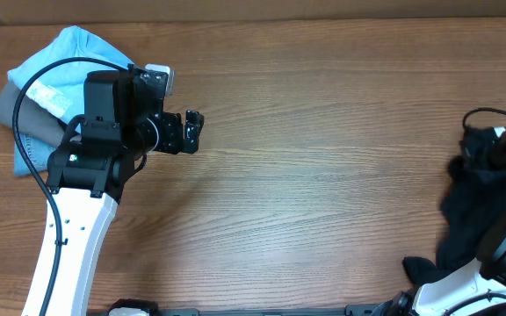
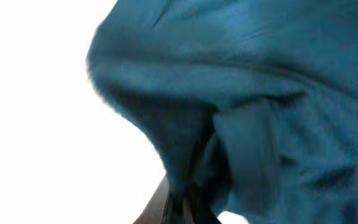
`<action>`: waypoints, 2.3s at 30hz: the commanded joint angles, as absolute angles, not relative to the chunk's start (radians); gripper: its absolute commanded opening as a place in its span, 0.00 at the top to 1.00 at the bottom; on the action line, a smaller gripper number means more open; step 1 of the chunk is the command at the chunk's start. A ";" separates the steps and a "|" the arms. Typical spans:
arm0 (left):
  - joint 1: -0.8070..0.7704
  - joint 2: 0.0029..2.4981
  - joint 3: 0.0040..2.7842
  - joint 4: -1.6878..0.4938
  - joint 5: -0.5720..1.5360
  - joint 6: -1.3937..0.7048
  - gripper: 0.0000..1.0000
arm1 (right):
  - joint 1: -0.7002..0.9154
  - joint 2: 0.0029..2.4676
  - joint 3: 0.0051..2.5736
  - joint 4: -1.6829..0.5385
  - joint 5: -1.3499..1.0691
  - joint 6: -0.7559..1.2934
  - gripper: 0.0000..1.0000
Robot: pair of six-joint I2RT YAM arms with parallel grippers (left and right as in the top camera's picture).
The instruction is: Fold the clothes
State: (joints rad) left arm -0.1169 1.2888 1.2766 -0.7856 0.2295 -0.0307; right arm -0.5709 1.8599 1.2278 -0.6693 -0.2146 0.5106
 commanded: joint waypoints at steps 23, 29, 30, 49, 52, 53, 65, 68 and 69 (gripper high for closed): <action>-0.111 1.287 1.353 -0.817 0.177 -0.049 0.00 | 0.347 1.752 1.393 -0.715 -0.179 0.477 0.45; -0.119 1.297 1.353 -0.814 0.311 -0.060 0.00 | 0.232 1.642 1.481 -0.824 -0.147 0.479 0.49; -0.131 1.309 1.353 -0.810 0.332 -0.059 0.00 | 0.212 1.613 1.489 -0.834 -0.142 0.476 0.49; -0.545 1.879 1.353 -0.555 0.303 -0.004 0.10 | 0.054 1.232 1.503 -1.027 -0.142 0.498 0.38; -0.579 1.934 1.353 -0.513 0.307 -0.004 0.15 | 0.055 1.234 1.503 -1.052 -0.141 0.498 0.38; -0.589 1.951 1.353 -0.501 0.302 -0.002 0.16 | 0.055 1.234 1.503 -1.060 -0.136 0.498 0.38; -0.625 2.042 1.353 -0.404 0.235 -0.060 0.53 | 0.055 1.234 1.503 -1.103 -0.123 0.494 0.39; -0.631 2.049 1.353 -0.383 0.202 -0.076 0.53 | 0.055 1.234 1.503 -1.113 -0.120 0.494 0.40; -0.635 2.053 1.353 -0.373 0.203 -0.086 0.50 | 0.055 1.234 1.503 -1.114 -0.118 0.494 0.41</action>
State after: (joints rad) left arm -0.6228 2.0338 1.3434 -0.3908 0.2359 -0.0532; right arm 0.0593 1.2446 1.4899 -1.1130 -0.1314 0.4938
